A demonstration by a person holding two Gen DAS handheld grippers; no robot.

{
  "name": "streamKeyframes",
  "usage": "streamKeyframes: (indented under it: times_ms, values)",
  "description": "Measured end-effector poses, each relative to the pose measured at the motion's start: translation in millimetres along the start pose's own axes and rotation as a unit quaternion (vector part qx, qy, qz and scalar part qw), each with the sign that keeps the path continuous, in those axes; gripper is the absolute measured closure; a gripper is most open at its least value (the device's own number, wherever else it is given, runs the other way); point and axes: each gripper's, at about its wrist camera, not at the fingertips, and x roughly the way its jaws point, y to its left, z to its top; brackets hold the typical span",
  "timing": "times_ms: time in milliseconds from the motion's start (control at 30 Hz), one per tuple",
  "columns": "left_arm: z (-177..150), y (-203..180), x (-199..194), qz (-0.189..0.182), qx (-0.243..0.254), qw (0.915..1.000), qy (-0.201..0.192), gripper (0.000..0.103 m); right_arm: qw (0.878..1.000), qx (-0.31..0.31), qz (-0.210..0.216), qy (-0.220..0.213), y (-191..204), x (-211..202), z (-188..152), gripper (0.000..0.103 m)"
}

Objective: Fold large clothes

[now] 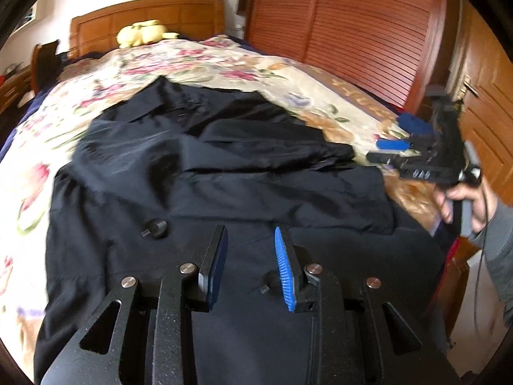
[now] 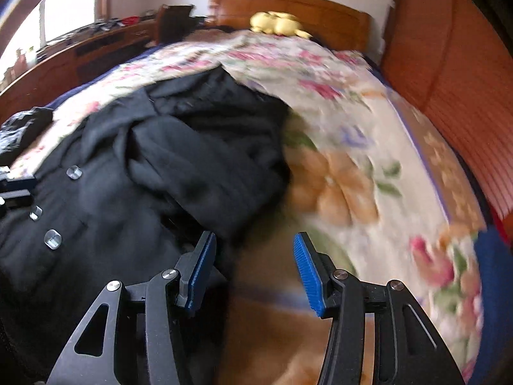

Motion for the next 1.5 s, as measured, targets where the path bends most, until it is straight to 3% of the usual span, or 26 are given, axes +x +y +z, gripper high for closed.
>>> streamKeyframes:
  times_ms: [267,667,933,1300,1500]
  values:
    - [30,-50,41,-0.025,0.06,0.9977,0.02,0.071,0.997,0.076,-0.019,0.024,-33,20,-38,0.051]
    - [79,-108,104,-0.045,0.113,0.9919,0.036,0.071,0.995,0.102,0.0,0.006,-52,30,-56,0.05]
    - [83,-125,153,-0.019,0.141,0.9871,0.073,0.07,0.995,0.103,-0.003,-0.006,-51,28,-60,0.05]
    - [79,-132,167,-0.029,0.154,0.982,0.106,0.07,0.995,0.103,-0.004,-0.01,-51,29,-62,0.05]
    - [78,-136,188,-0.003,0.174,0.9762,0.13,0.069,0.995,0.101,-0.007,-0.009,-50,30,-61,0.05]
